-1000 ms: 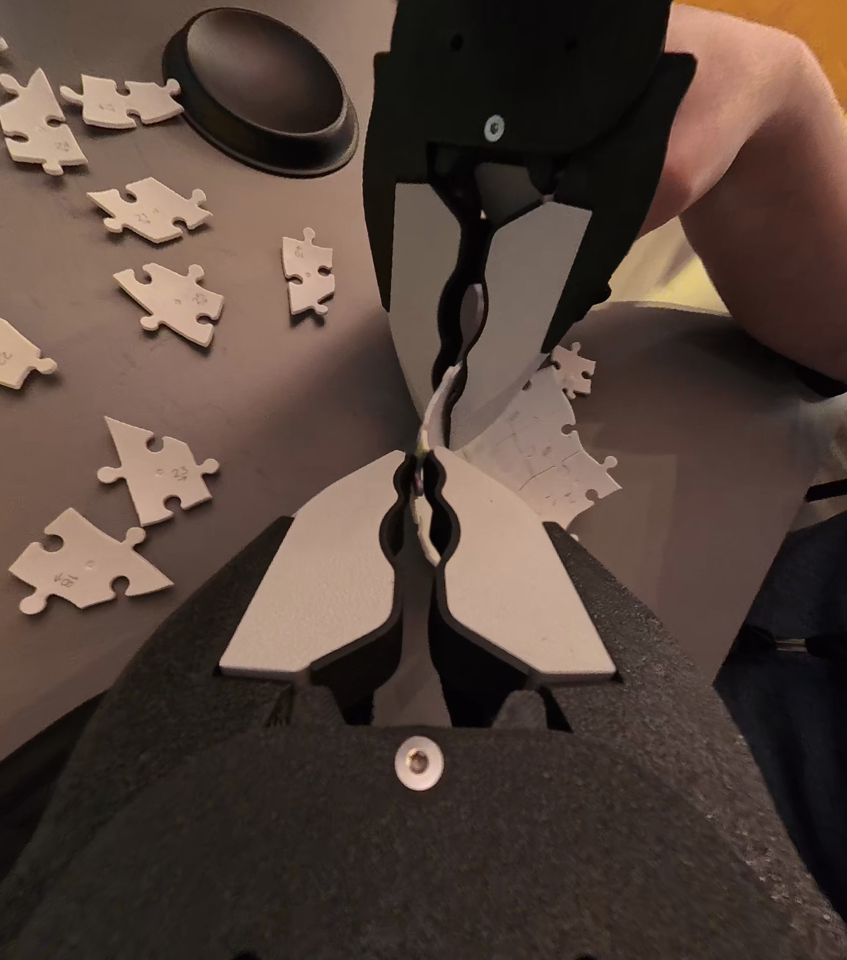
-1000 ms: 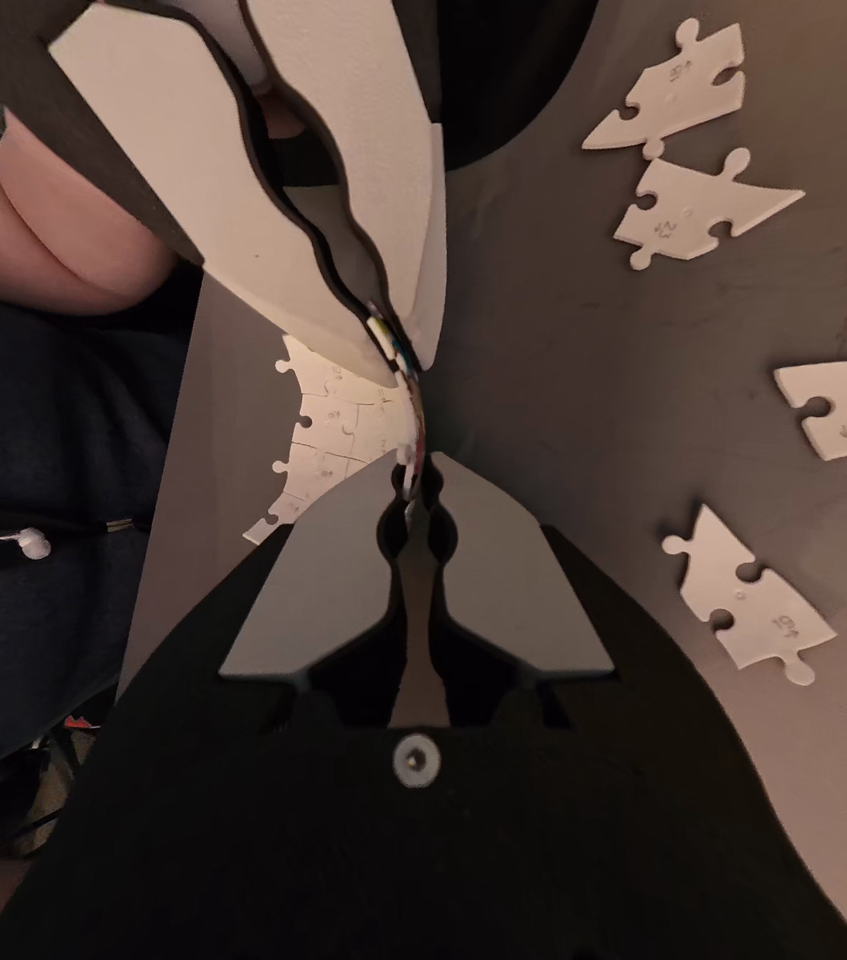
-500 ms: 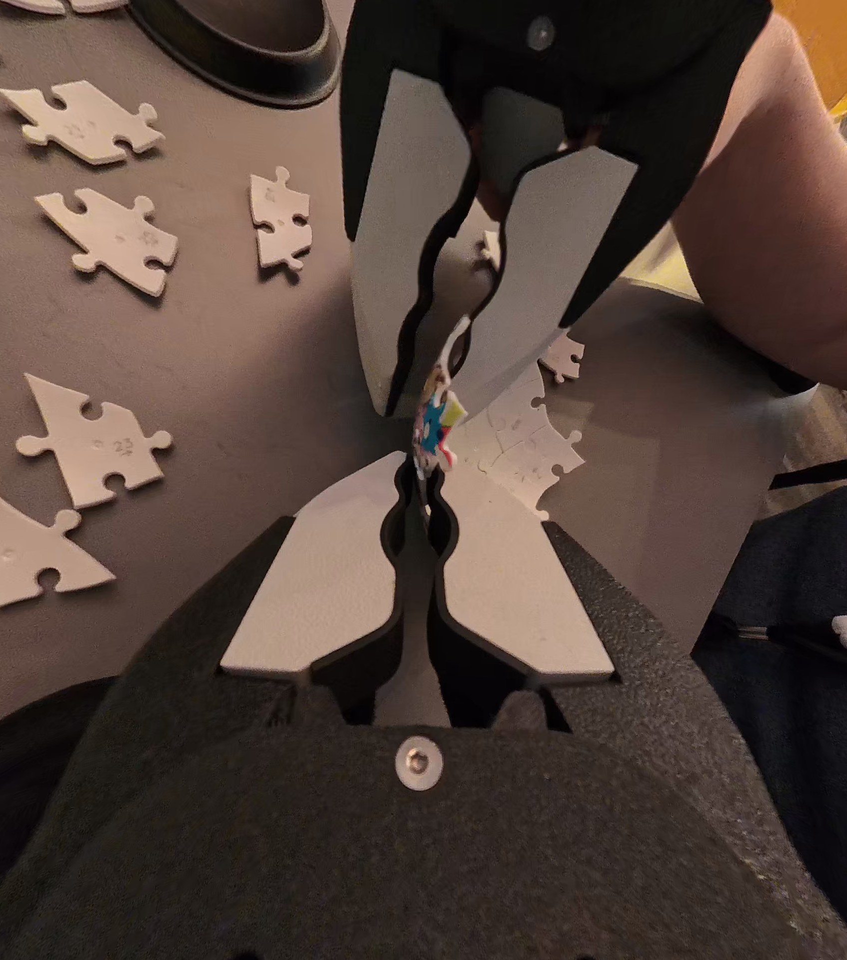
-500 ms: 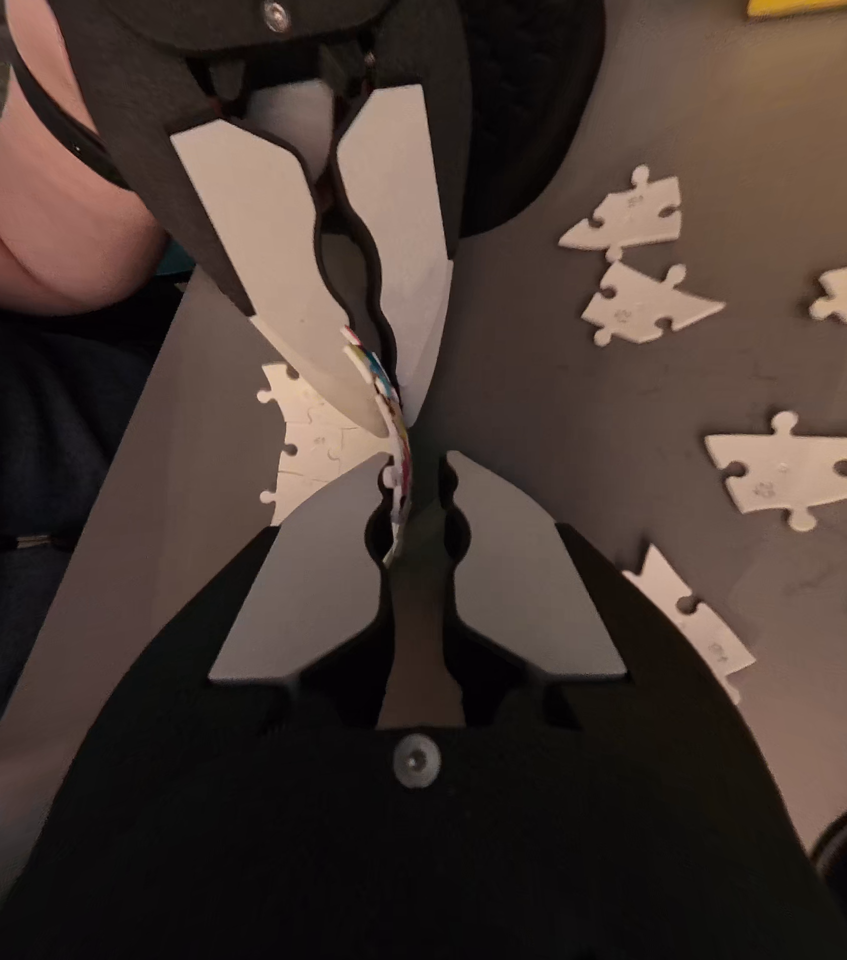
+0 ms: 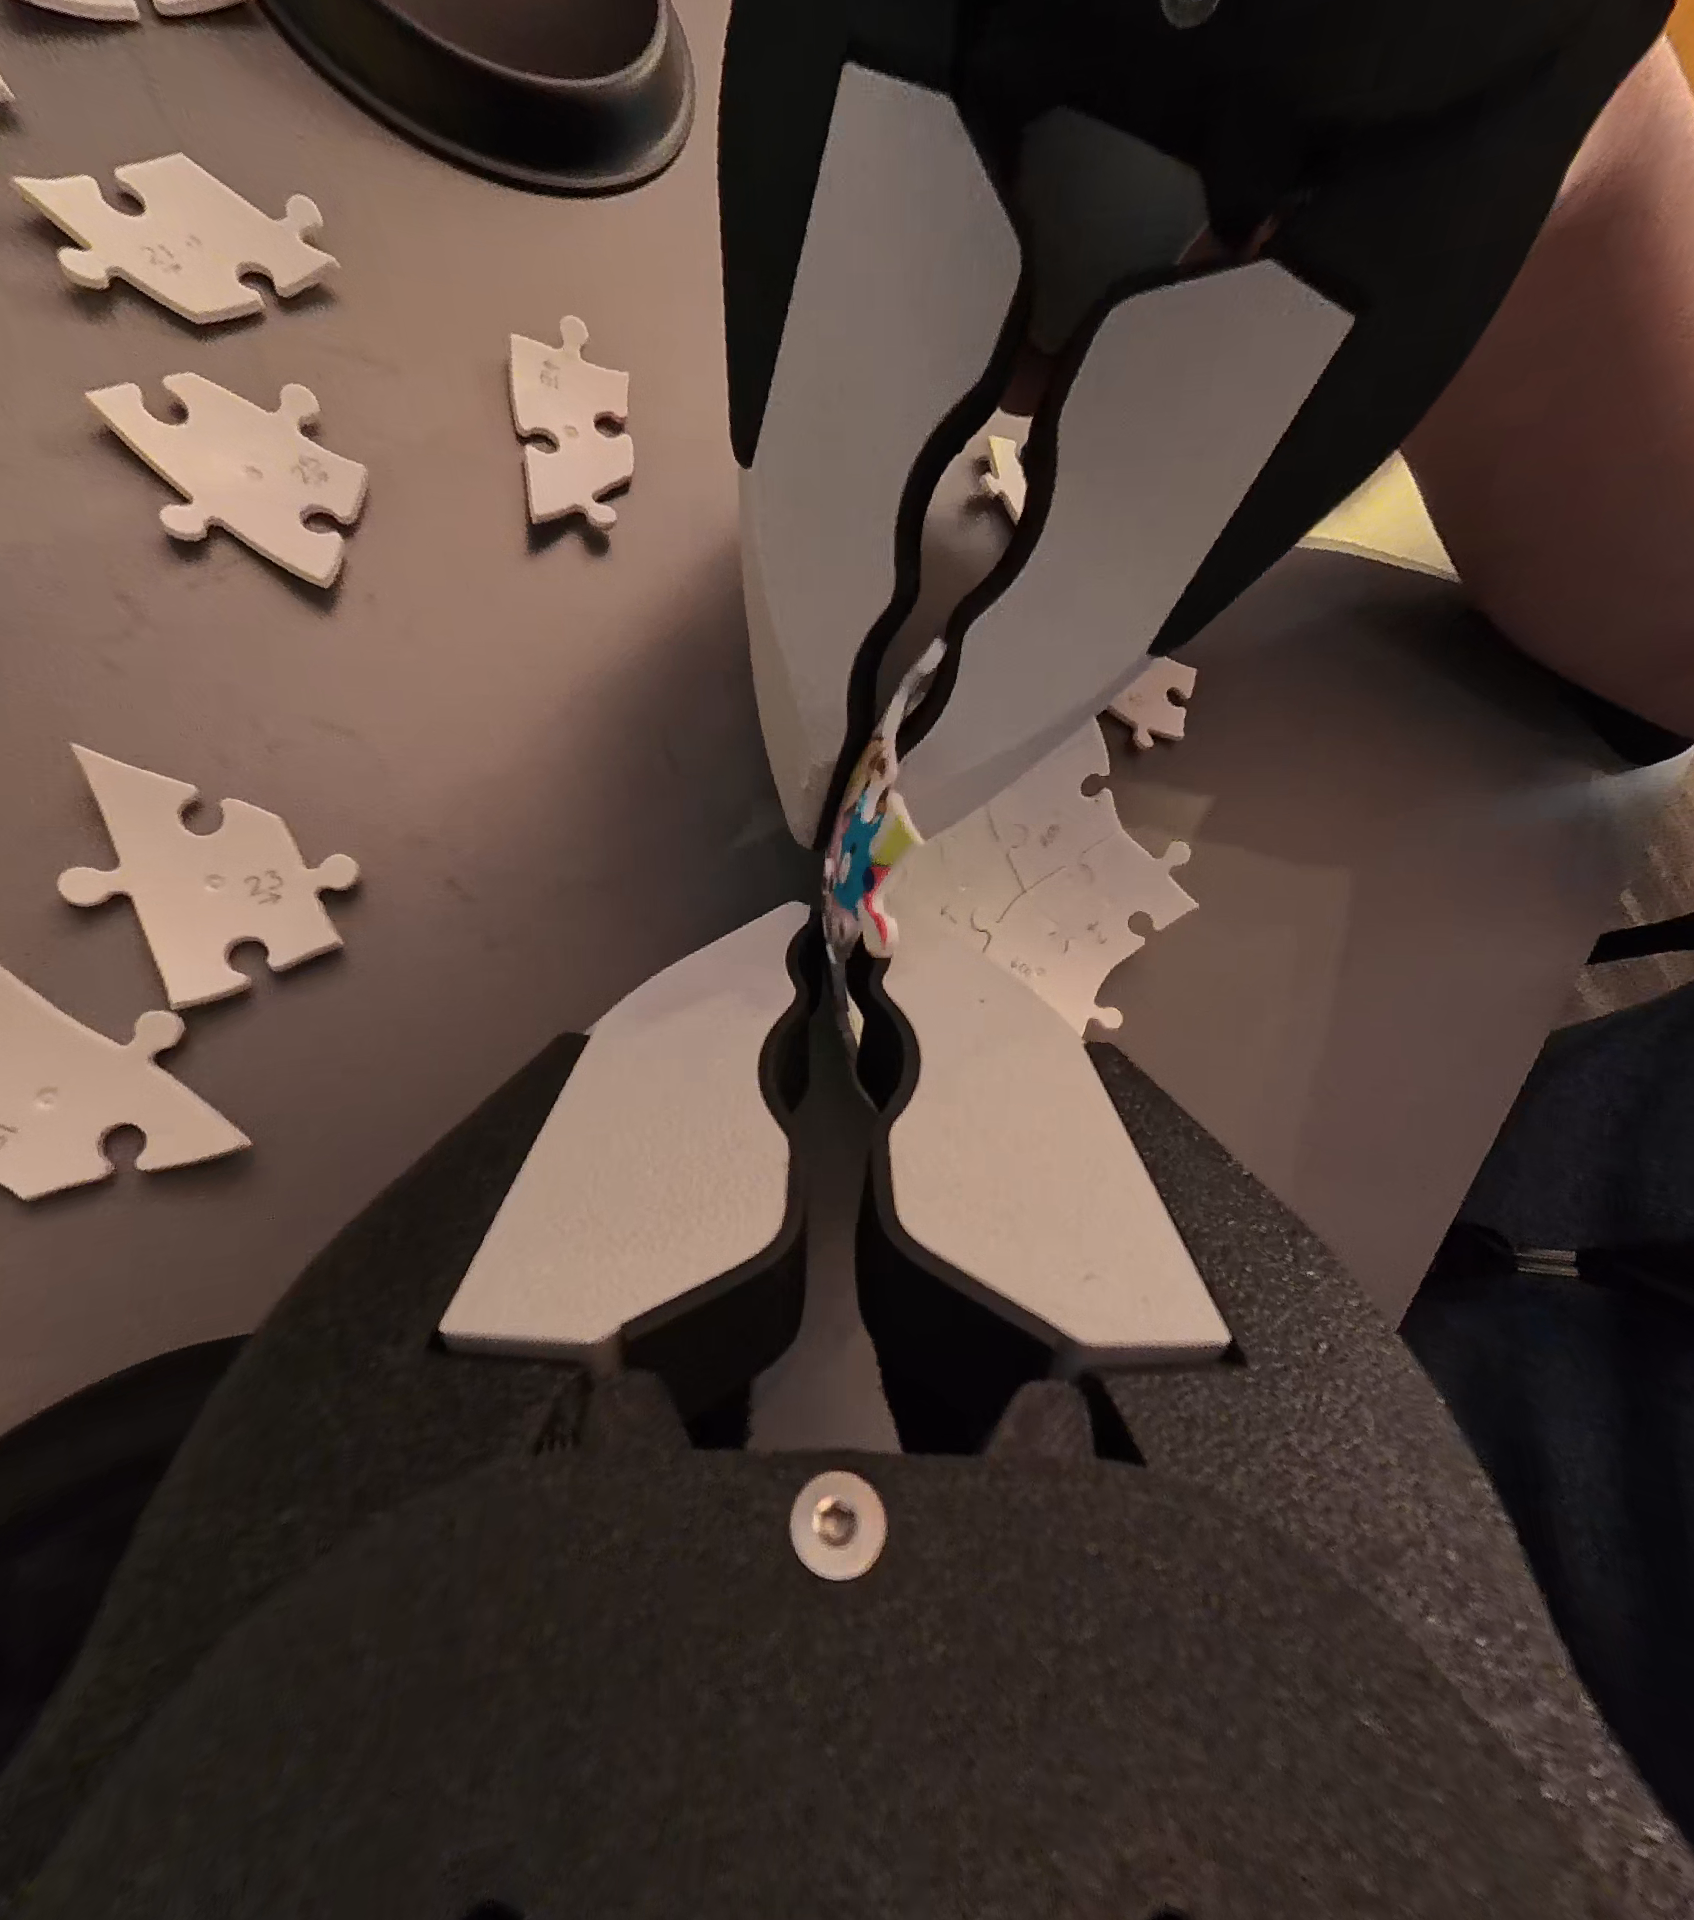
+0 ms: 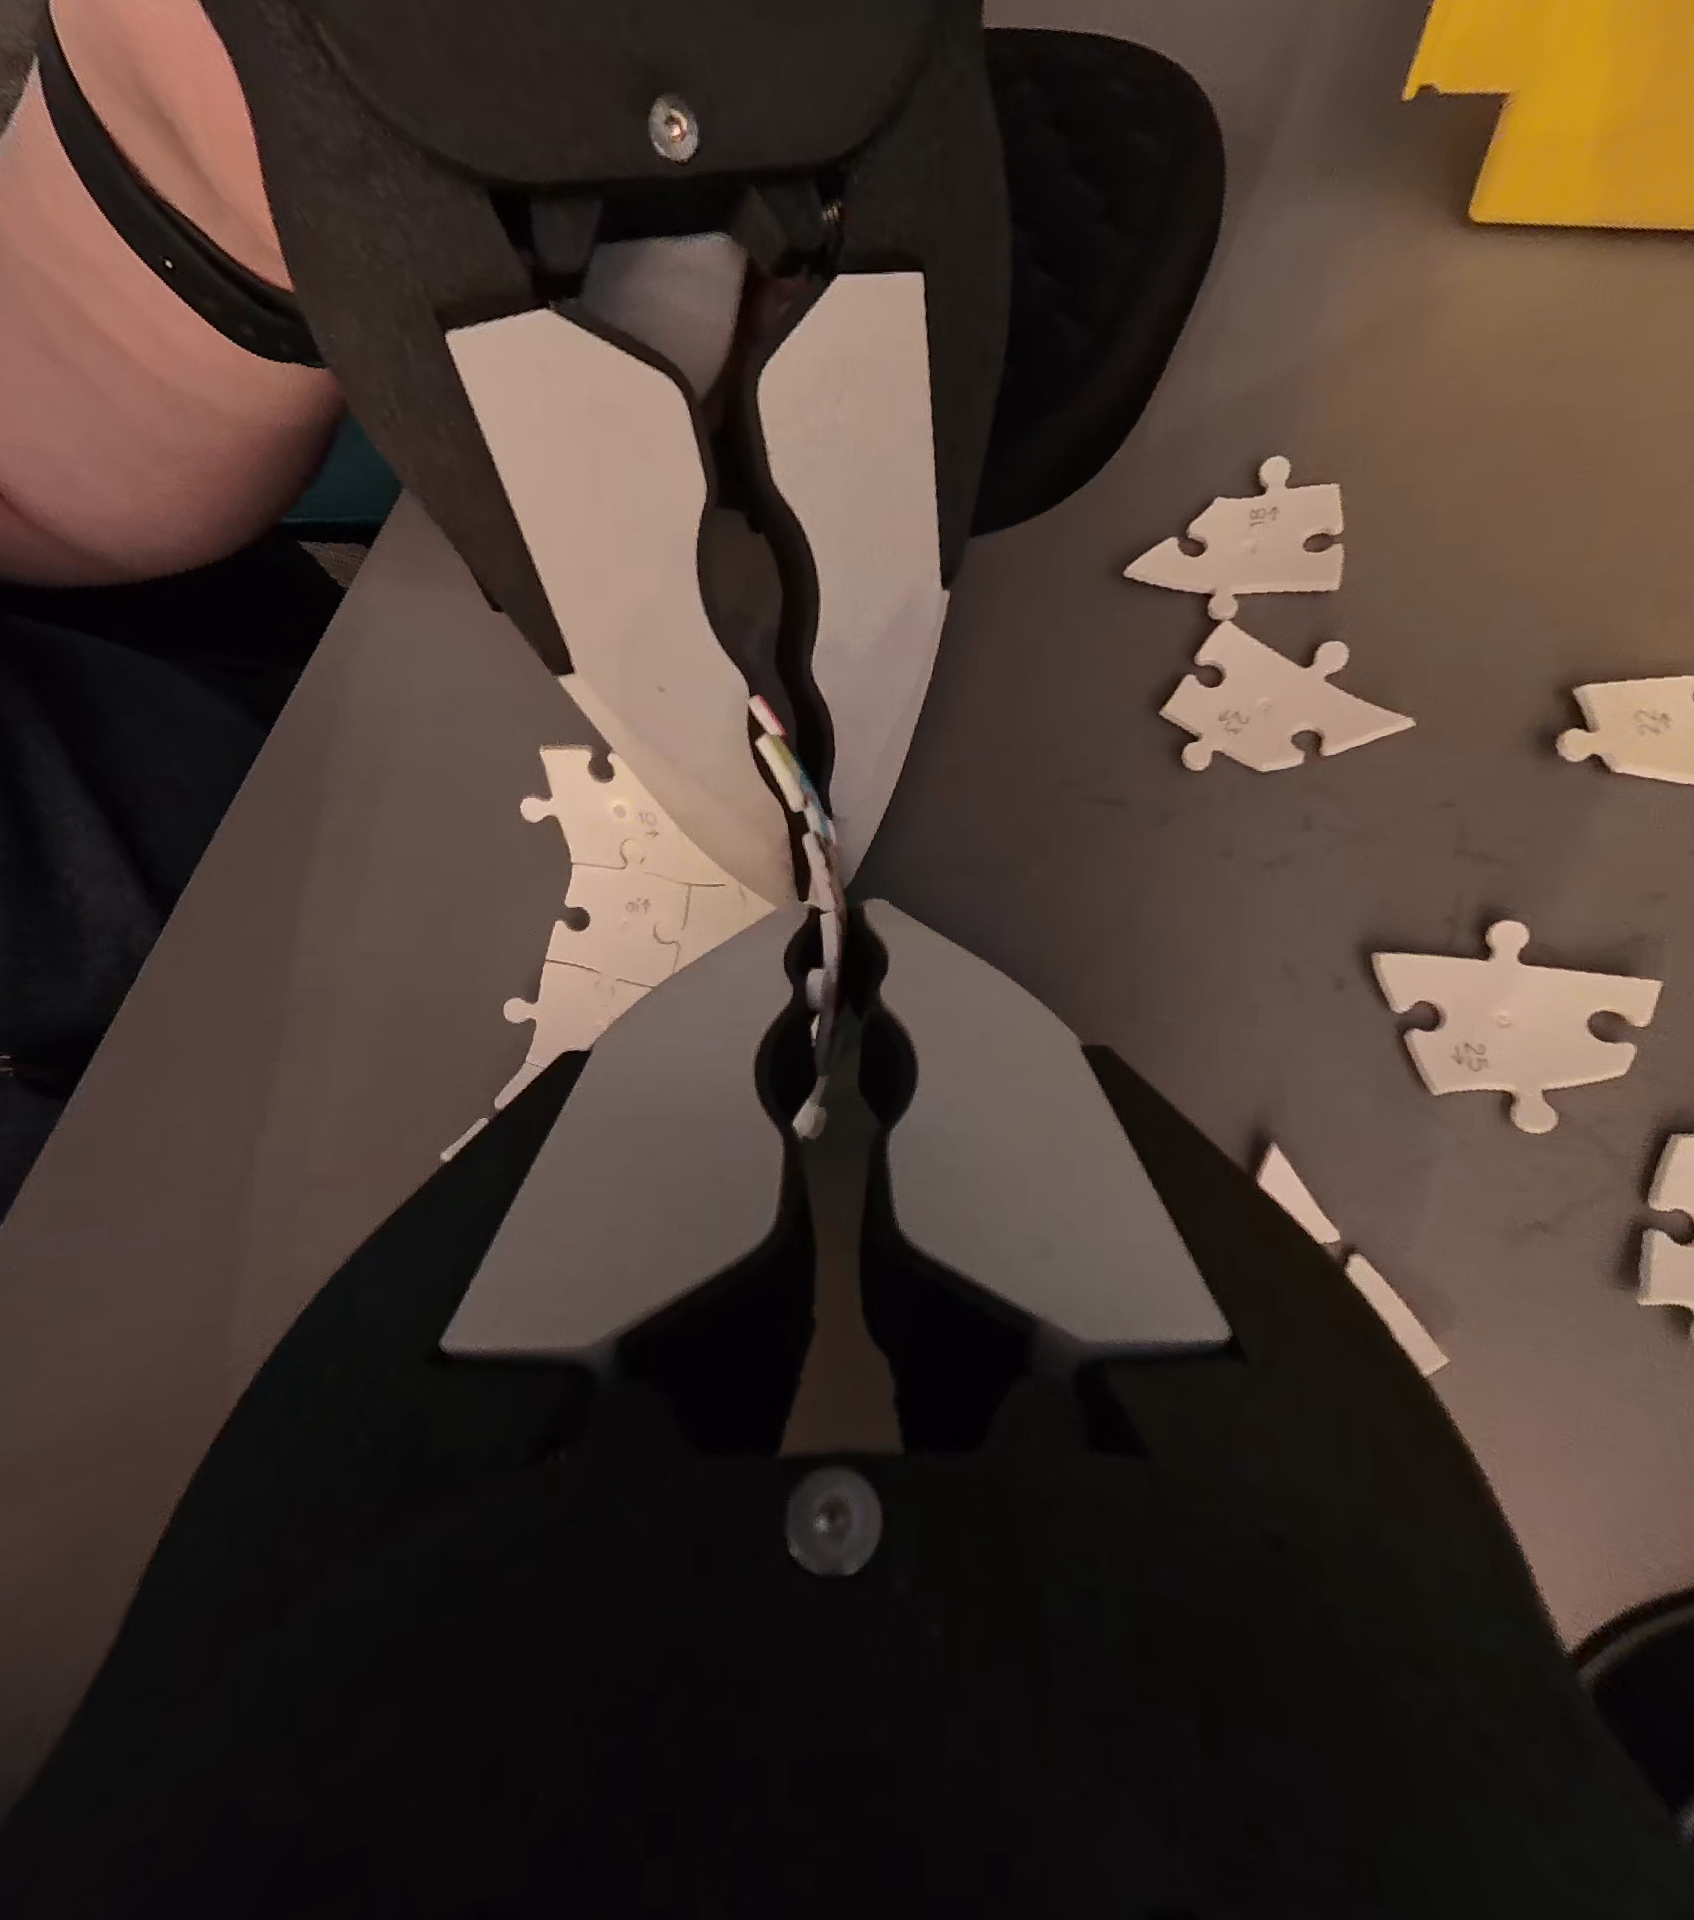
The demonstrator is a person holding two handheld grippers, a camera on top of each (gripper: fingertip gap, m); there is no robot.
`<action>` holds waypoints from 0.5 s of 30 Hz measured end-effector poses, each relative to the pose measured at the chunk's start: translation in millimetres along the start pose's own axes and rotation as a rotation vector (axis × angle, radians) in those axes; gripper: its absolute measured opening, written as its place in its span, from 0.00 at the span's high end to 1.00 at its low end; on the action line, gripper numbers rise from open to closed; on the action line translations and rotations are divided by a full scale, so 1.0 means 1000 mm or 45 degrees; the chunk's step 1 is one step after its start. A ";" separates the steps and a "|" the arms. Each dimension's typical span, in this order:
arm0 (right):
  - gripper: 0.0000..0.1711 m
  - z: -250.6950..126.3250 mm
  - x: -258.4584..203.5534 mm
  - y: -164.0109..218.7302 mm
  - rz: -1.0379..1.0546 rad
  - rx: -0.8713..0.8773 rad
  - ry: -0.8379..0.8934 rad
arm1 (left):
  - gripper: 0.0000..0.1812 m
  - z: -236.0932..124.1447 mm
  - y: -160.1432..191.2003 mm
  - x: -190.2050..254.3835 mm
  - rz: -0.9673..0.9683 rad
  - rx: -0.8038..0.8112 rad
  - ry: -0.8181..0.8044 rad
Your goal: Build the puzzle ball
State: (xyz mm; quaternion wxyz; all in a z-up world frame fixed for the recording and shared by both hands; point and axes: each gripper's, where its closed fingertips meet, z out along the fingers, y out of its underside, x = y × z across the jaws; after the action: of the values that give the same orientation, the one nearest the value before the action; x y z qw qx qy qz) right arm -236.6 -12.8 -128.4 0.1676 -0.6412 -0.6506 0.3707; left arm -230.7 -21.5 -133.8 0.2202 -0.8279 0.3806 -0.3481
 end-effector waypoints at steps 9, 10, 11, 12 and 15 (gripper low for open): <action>0.92 -0.009 0.006 0.003 -0.010 0.050 0.036 | 0.99 -0.009 -0.005 -0.004 -0.026 0.070 -0.011; 0.94 -0.007 0.004 0.002 0.007 0.058 0.005 | 0.99 -0.009 -0.005 -0.004 -0.034 0.070 -0.010; 0.95 -0.006 0.004 0.001 0.020 0.058 -0.001 | 0.99 -0.008 -0.005 -0.005 -0.043 0.070 -0.008; 0.96 -0.005 0.004 0.000 0.020 0.063 0.001 | 0.99 -0.008 -0.004 -0.005 -0.049 0.070 -0.003; 0.97 -0.003 0.004 0.000 0.022 0.052 0.014 | 0.99 -0.007 -0.004 -0.005 -0.064 0.071 0.000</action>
State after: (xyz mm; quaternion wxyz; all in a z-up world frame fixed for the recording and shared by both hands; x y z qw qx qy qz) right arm -235.0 -7.9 -127.8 0.1812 -0.6453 -0.6365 0.3817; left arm -236.3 -16.0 -129.4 0.2344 -0.8308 0.3498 -0.3638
